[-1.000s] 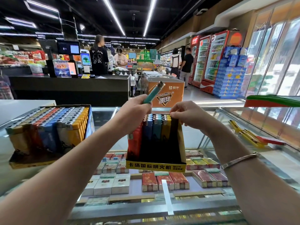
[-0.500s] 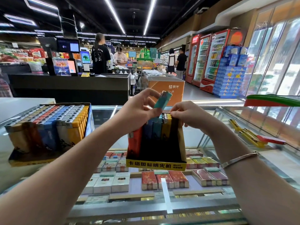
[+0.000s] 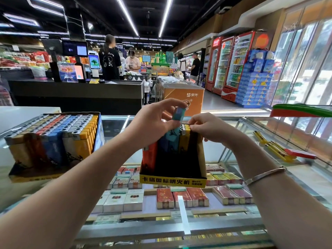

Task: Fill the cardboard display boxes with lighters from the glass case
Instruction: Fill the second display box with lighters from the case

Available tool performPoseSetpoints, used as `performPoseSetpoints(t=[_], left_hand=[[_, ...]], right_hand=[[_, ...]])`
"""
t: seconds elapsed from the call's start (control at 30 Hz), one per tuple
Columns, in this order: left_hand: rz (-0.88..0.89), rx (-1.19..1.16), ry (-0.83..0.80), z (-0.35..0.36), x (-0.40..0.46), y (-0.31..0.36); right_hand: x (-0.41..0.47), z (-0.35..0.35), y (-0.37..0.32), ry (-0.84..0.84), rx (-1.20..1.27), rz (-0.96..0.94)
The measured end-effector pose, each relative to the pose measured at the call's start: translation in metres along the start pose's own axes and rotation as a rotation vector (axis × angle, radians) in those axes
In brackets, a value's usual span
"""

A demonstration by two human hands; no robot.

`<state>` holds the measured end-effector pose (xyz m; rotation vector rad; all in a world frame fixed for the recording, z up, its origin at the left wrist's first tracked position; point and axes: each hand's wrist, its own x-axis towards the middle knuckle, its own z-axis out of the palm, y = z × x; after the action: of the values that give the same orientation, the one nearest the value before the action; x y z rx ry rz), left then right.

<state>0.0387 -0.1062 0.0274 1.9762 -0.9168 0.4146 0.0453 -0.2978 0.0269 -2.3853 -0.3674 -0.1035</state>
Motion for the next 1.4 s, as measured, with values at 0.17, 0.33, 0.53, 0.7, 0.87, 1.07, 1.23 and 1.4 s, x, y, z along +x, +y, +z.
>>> performPoseSetpoints(t=[0.17,0.33,0.53,0.7,0.87,1.07,1.23,1.4], left_hand=[[-0.066,0.029,-0.040,0.000,0.002,-0.002],[0.045,0.404,-0.096,0.002,0.006,0.006],[0.155,0.670,-0.165,0.007,0.007,0.011],[0.162,0.768,-0.159,0.010,0.005,0.015],[0.169,0.689,-0.115,0.010,0.001,0.014],[0.061,0.542,-0.102,0.001,-0.003,0.007],[-0.133,0.335,-0.211,-0.007,-0.004,0.003],[-0.300,-0.070,-0.321,-0.016,-0.013,-0.003]], right_hand=[[0.000,0.000,0.000,-0.004,-0.034,0.013],[-0.001,0.000,0.000,0.000,-0.023,0.004],[-0.001,0.000,0.001,-0.003,-0.011,0.009],[0.000,0.000,0.002,0.000,-0.032,0.008],[0.000,0.000,0.003,-0.012,-0.031,0.006],[0.001,0.000,0.005,-0.040,-0.028,0.003],[-0.003,-0.013,0.009,-0.072,0.045,-0.005],[0.000,-0.036,0.049,0.511,0.036,0.152]])
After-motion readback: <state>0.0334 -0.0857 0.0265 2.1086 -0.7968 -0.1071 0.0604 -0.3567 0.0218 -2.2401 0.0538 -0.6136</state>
